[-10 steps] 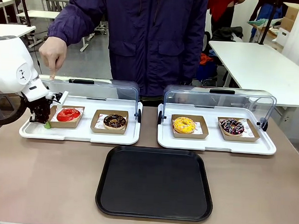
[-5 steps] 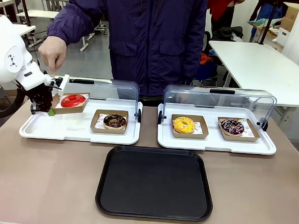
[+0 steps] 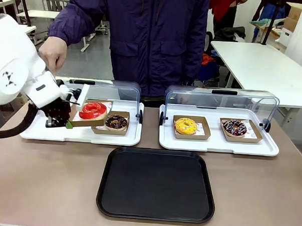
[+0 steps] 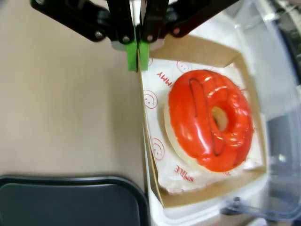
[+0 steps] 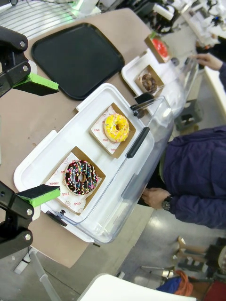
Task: Move the first donut from the left to the tray.
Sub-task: Pick up the Paper togo box containing the Donut indicated by the person and place it on the Handle tray.
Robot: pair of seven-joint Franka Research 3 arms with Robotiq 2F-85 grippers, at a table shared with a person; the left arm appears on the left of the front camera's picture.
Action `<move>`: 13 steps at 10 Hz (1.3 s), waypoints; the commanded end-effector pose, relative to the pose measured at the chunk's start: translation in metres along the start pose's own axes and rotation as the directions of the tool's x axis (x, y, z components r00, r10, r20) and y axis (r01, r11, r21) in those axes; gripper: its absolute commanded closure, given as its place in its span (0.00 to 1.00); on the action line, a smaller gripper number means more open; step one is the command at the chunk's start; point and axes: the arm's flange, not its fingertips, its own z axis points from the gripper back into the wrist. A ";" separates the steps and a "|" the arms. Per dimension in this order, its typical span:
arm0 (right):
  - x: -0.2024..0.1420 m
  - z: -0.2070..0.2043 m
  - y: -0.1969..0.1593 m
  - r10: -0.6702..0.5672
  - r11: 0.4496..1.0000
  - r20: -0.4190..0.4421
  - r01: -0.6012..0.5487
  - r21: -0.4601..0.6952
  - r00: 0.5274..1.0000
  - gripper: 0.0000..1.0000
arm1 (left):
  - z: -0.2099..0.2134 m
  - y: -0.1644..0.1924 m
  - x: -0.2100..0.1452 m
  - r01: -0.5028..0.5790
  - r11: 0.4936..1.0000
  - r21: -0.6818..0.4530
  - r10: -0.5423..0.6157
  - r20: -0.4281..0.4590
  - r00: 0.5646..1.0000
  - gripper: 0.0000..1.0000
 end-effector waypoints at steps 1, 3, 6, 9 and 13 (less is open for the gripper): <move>0.002 -0.001 -0.002 0.020 1.000 0.033 -0.020 0.011 0.999 0.00 | -0.006 -0.046 0.026 0.036 0.999 0.029 -0.035 -0.030 0.999 0.98; 0.002 -0.001 -0.002 0.020 1.000 0.033 -0.020 0.011 0.999 0.00 | -0.015 -0.069 0.049 0.041 0.999 -0.005 -0.041 -0.021 0.999 0.98; 0.002 -0.001 -0.002 0.020 1.000 0.033 -0.020 0.011 0.999 0.00 | 0.000 -0.020 0.064 0.056 0.998 -0.001 -0.056 -0.006 0.998 0.98; 0.002 -0.001 -0.002 0.020 1.000 0.033 -0.020 0.011 0.999 0.00 | -0.013 -0.029 0.087 0.005 1.000 -0.003 -0.005 -0.018 1.000 0.98; 0.002 -0.001 -0.002 0.020 1.000 0.033 -0.020 0.011 0.999 0.00 | -0.015 -0.074 0.166 -0.011 0.997 0.075 0.011 -0.008 1.000 0.98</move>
